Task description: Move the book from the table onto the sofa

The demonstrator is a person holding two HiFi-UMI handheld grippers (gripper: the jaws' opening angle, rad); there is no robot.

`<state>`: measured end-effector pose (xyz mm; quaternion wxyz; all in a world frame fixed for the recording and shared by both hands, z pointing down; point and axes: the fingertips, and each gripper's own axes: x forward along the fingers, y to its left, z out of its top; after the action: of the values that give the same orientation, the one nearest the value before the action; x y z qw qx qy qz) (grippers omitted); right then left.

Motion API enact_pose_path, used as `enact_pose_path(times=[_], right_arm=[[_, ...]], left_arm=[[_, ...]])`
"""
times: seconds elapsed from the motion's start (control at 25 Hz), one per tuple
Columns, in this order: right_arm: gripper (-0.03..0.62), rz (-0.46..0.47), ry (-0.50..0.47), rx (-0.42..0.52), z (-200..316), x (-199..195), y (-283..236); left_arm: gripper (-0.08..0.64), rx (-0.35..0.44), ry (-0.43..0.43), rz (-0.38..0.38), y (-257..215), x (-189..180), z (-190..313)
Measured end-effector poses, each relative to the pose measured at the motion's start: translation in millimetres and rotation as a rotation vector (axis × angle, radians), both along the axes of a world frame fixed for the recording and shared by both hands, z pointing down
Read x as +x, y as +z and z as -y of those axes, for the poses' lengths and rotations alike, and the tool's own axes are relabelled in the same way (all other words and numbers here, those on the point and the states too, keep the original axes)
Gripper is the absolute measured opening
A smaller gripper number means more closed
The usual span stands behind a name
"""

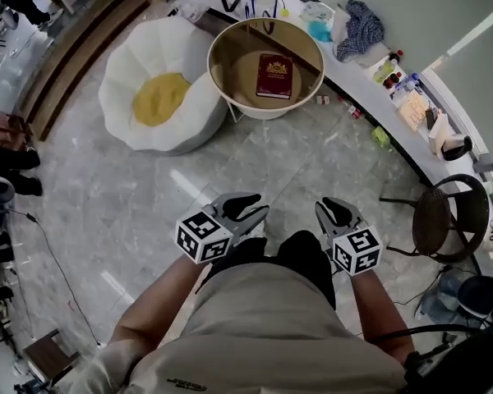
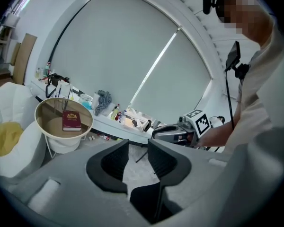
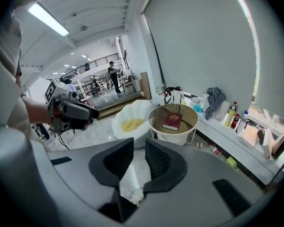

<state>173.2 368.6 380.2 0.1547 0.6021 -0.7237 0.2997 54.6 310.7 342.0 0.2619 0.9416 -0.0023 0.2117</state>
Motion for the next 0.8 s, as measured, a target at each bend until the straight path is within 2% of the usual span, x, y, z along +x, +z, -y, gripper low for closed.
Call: enact_pose_path(times=[0.12, 0.28, 0.4, 0.6, 0.8], right_arm=[[0.096, 0.019, 0.006, -0.009, 44.3, 7.6, 7.7], [0.146, 0.03, 0.027, -0.039, 107.9, 27.9, 26.5], [0.156, 0.081, 0.045, -0.073, 152.9, 46.8, 50.4], [0.172, 0.175, 0.078, -0.11, 242.7, 85.7, 97.7], [0.189, 0.322, 0.182, -0.159, 321.9, 137.4, 163.2]], left_arm=[[0.135, -0.026, -0.05, -0.004, 10.1, 8.6, 50.8], [0.156, -0.043, -0.086, -0.008, 25.1, 24.3, 113.0], [0.172, -0.081, -0.109, -0.005, 45.3, 39.2, 153.8], [0.198, -0.145, -0.15, 0.088, 95.3, 65.8, 230.9], [0.198, -0.229, -0.159, 0.19, 155.8, 104.0, 298.5]])
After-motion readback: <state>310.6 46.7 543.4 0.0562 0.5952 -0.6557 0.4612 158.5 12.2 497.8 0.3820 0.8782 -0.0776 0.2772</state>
